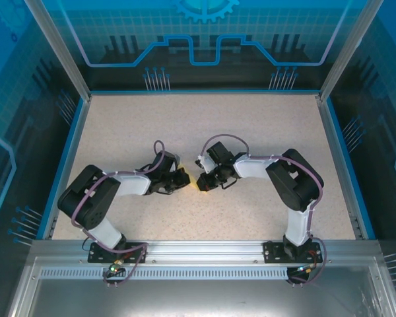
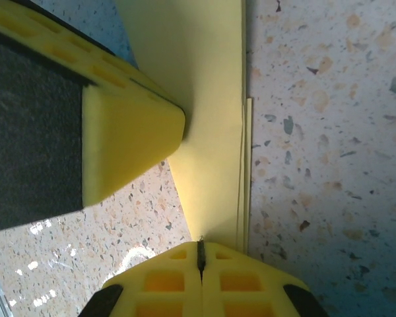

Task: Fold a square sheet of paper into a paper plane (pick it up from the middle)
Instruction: Fold the wing for the fifth time at the center of the table.

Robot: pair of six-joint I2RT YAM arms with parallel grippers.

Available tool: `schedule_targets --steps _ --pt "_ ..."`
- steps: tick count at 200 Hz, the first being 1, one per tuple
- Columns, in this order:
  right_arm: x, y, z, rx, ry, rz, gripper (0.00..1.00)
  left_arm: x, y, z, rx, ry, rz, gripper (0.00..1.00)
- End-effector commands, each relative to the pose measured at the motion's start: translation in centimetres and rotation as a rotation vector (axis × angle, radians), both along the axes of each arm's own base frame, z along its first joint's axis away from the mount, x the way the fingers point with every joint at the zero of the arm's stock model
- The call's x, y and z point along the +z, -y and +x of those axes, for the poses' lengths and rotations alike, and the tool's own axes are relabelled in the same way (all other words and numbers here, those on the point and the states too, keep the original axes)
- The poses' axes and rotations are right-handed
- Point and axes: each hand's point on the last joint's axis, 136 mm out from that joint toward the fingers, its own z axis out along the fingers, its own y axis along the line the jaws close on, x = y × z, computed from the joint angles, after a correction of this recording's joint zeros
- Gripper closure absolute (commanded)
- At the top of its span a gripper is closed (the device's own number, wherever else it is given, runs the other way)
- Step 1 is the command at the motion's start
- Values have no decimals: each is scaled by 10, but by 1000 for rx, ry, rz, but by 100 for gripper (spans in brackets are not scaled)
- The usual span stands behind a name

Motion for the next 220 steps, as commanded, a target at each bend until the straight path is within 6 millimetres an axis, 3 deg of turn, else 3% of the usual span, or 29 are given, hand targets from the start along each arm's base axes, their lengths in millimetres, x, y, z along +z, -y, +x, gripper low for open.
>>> schedule_targets --steps 1,89,133,156,185,220 --pt "-34 26 -21 4 -68 -150 100 -23 -54 0 174 -44 164 94" --pt "-31 27 -20 1 -63 -147 100 -20 -111 8 296 -54 213 93" --pt "-30 25 -20 4 -66 -142 100 -5 -124 22 312 -24 217 93" --pt "-29 25 -19 3 -65 -143 100 13 -114 29 269 28 166 93" --pt "-31 26 -20 5 -71 -147 100 45 -83 26 172 138 32 92" --pt "-33 26 -21 7 -77 -149 100 52 -51 16 124 180 -18 91"
